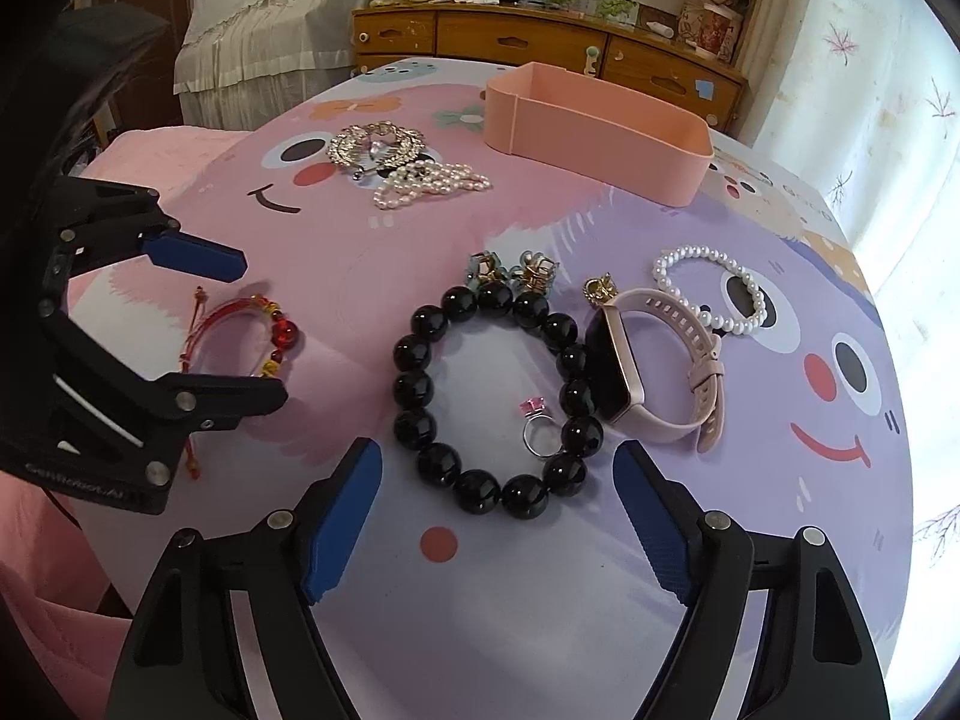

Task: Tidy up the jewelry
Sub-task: 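Lower the left gripper onto the red string bracelet and close, then grasp the black bead bracelet with the right gripper while the left gripper holds the red bracelet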

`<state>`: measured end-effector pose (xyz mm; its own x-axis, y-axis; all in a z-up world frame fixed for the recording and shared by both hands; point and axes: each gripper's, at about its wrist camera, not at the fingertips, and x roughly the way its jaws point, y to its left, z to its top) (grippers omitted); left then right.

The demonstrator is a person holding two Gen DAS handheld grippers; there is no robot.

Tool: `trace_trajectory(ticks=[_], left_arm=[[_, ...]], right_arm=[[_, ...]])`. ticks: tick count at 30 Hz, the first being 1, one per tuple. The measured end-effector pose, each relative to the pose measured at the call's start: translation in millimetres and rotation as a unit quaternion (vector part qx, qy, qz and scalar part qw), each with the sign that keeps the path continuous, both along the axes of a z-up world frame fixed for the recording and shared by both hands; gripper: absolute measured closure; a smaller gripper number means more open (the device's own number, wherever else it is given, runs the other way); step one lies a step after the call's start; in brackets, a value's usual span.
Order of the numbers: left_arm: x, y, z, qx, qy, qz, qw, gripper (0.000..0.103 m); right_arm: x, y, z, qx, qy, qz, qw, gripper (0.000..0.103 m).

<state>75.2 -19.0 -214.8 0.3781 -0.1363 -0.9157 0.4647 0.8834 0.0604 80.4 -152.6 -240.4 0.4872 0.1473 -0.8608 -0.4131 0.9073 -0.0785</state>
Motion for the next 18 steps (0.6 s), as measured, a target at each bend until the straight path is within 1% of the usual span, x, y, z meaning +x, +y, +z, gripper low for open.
trace_trajectory(ticks=[1, 3, 4, 5, 8, 10, 11, 12, 16, 18], left_arm=[[2, 1, 0, -0.005, 0.005, -0.002, 1.0, 0.034], [5, 5, 0, -0.028, 0.023, 0.001, 0.9993, 0.04], [7, 8, 0, -0.035, 0.027, 0.007, 0.999, 0.044], [7, 7, 0, -0.032, 0.024, 0.007, 0.9992, 0.045], [7, 8, 0, -0.033, 0.026, 0.006, 0.9991, 0.046], [7, 8, 0, -0.034, 0.026, 0.006, 0.9991, 0.046], [7, 7, 0, -0.033, 0.026, 0.006, 0.9991, 0.046], [4, 5, 2, -0.033, 0.026, 0.006, 0.9991, 0.046], [4, 5, 3, -0.033, 0.029, 0.003, 0.999, 0.046], [5, 5, 3, -0.034, 0.03, 0.001, 0.9989, 0.046]], right_arm=[[3, -1, -1, 0.007, 0.005, -0.003, 1.0, 0.028], [8, -4, -2, 0.019, 0.013, -0.014, 1.0, 0.032], [10, -5, -2, 0.017, 0.012, -0.018, 1.0, 0.035], [14, -6, -3, 0.017, 0.012, -0.02, 1.0, 0.041], [16, -7, -1, 0.013, 0.016, -0.025, 0.999, 0.056], [14, -5, 1, 0.009, 0.017, -0.026, 0.999, 0.06], [16, -4, 1, 0.009, 0.018, -0.025, 0.999, 0.067], [16, -4, 2, 0.007, 0.021, -0.026, 0.999, 0.072], [7, -6, 6, 0.008, 0.031, -0.038, 0.999, 0.073], [8, -6, 8, 0.017, 0.039, -0.049, 0.998, 0.073]])
